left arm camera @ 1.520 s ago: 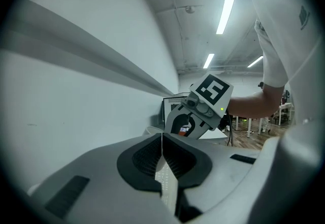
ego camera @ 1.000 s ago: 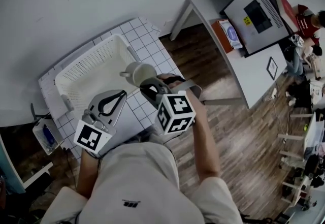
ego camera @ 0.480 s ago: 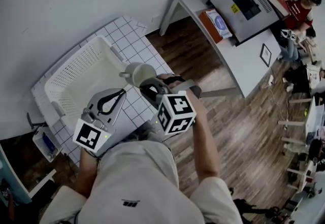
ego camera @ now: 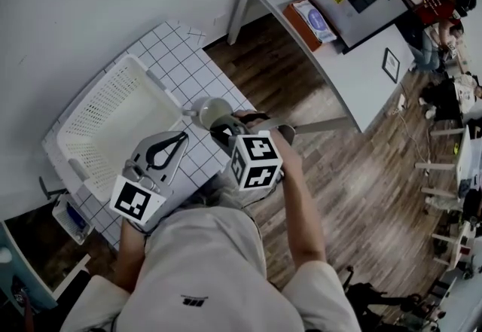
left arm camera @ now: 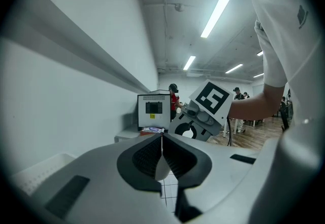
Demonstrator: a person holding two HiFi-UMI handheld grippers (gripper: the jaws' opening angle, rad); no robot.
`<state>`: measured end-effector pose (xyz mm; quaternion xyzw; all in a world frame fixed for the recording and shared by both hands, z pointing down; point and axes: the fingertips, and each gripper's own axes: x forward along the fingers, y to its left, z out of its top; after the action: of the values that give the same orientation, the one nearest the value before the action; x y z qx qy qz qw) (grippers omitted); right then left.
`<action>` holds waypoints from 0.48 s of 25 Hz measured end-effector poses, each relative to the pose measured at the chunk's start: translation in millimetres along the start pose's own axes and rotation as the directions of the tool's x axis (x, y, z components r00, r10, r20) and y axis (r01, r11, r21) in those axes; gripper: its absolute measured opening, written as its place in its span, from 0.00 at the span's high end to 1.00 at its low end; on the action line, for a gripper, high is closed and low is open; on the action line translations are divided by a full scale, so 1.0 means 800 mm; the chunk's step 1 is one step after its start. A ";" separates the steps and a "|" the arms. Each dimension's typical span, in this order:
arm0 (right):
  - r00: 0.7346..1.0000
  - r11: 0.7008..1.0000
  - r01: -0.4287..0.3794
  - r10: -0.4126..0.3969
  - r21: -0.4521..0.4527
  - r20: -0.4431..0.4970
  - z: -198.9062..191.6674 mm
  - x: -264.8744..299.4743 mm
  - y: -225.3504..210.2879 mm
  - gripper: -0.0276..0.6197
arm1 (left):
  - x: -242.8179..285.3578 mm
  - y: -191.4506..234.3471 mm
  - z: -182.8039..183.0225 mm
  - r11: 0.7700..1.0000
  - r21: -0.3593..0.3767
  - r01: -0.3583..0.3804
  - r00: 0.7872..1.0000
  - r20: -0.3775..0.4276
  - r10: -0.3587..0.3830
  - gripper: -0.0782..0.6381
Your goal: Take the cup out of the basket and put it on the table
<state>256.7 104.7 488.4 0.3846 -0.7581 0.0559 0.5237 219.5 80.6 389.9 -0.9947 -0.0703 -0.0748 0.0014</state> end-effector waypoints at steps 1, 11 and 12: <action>1.000 1.000 -0.008 0.008 0.008 -0.007 -0.007 0.004 0.002 0.91 | 0.003 -0.001 -0.002 1.000 -0.003 0.003 1.000 -0.004 -0.003 0.87; 0.992 0.991 -0.105 0.110 0.089 -0.057 -0.064 0.049 0.021 0.91 | 0.026 -0.001 -0.021 1.000 -0.018 0.018 0.999 -0.040 -0.018 0.87; 0.991 0.989 -0.114 0.120 0.095 -0.062 -0.069 0.052 0.023 0.91 | 0.028 -0.001 -0.022 1.000 -0.016 0.020 0.999 -0.044 -0.021 0.87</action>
<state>279.4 122.6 553.6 0.3608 -0.7579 0.1340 0.5268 239.1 84.2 411.0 -0.9920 -0.0798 -0.0973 -0.0055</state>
